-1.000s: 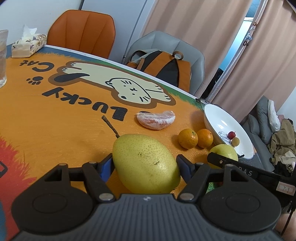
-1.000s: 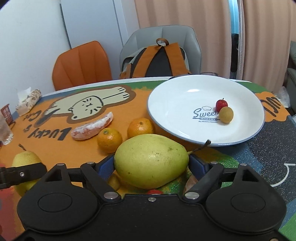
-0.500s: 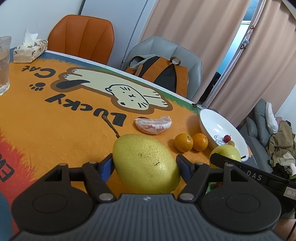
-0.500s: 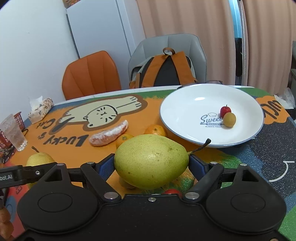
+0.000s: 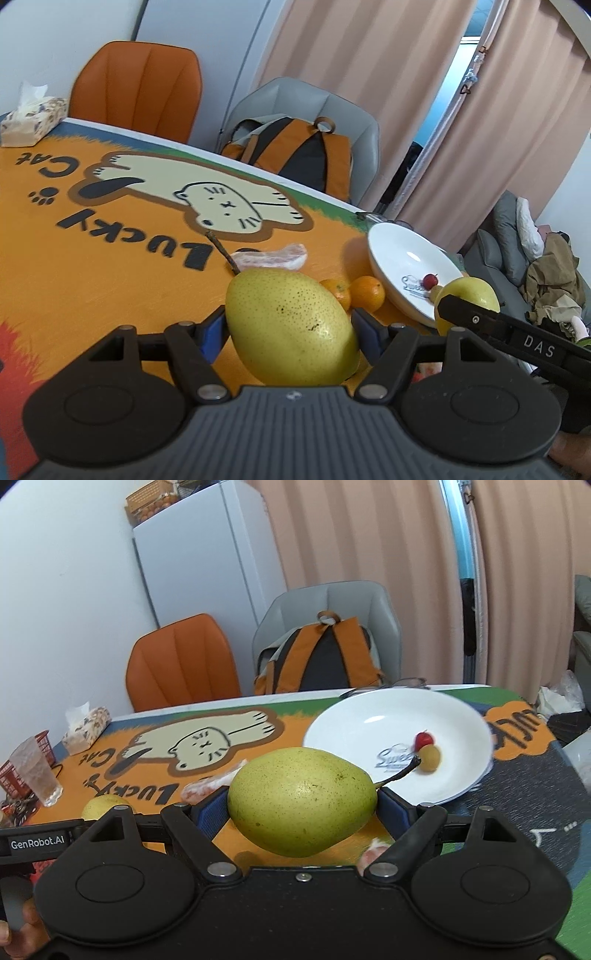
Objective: Organize fruits
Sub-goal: 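Carry the green pear onto the white plate with the right gripper while the left holds the pomelo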
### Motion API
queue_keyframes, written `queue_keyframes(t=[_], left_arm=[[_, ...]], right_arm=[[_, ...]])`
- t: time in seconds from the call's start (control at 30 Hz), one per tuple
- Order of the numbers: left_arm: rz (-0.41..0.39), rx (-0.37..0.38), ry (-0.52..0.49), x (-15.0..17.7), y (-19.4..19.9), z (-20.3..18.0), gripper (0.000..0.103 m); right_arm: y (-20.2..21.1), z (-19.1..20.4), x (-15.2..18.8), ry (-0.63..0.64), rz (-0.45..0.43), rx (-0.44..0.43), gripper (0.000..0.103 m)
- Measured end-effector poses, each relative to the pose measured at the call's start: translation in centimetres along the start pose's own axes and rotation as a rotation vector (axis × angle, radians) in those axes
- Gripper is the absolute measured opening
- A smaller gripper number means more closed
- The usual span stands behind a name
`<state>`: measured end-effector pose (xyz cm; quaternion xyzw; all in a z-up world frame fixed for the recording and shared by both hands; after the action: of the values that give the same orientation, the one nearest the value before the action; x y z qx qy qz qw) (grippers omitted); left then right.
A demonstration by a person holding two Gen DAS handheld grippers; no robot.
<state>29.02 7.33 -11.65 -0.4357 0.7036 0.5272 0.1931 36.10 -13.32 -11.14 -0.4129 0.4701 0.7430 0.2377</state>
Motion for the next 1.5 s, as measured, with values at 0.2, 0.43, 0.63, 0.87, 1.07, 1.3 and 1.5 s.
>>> queue_keyframes(t=[0.2, 0.43, 0.63, 0.87, 1.07, 1.3, 1.5], left_arm=[[0.007, 0.012, -0.023, -0.3, -1.0, -1.4, 0.070], [0.018, 0.016, -0.045, -0.5, -2.3, -2.3, 0.069], [0.026, -0.016, -0.055, -0.4, -3.1, -2.0, 0.069], [0.035, -0.040, -0.059, -0.5, -3.9, -1.7, 0.069], [0.041, -0.044, -0.050, -0.5, -4.2, -1.4, 0.069], [0.030, -0.069, -0.049, -0.8, -4.1, -1.1, 0.068], [0.028, -0.077, -0.079, -1.4, -4.3, -1.9, 0.066]], right_arm=[[0.0, -2.1, -0.8, -0.018, -0.019, 0.021, 0.082], [-1.1, -3.6, -1.5, -0.030, -0.025, 0.031, 0.082], [-2.7, -4.3, -1.4, -0.031, -0.016, 0.028, 0.082], [-4.2, -5.4, -1.5, -0.030, -0.015, 0.037, 0.083], [-5.8, -6.4, -0.9, -0.018, 0.002, 0.077, 0.083], [-6.6, -7.0, -0.2, -0.060, 0.025, 0.053, 0.083], [-6.8, -7.5, 0.0, -0.085, 0.025, 0.023, 0.085]])
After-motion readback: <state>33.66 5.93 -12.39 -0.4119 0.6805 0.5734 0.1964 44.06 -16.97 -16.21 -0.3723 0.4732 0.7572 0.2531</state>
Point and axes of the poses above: each gripper's, at about its wrist camera, not at the fingertips, and y roughly against the way its jaws point, z to its left, x to its underside, the point moved 8 cm from there along -y, roughly the way its jaws point, and after that the axes turned 2 degrees about x, right-handed, at the moved point
